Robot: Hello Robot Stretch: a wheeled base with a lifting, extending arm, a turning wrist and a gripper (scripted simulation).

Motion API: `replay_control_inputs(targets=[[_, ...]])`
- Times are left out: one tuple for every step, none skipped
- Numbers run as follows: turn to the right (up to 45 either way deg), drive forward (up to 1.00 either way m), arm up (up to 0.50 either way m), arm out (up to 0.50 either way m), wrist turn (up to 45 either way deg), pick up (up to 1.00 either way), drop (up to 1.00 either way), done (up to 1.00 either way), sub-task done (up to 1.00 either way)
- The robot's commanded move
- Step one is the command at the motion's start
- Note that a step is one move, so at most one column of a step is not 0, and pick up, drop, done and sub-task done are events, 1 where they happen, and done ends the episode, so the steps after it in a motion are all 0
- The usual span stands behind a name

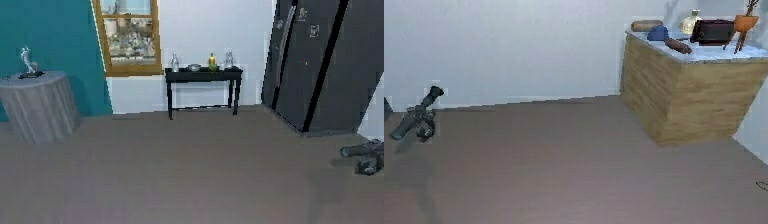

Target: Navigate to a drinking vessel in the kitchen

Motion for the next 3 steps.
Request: replay_control_inputs(targets=[[0.0,1.00,0.00,0.00,0.0,0.00,0.00,0.00,0.00],[0.0,1.00,0.00,0.00,0.0,0.00,0.00,0.00,0.00],[-24.0,0.00,0.00,0.00,0.0,0.00,0.00,0.00,0.00]])
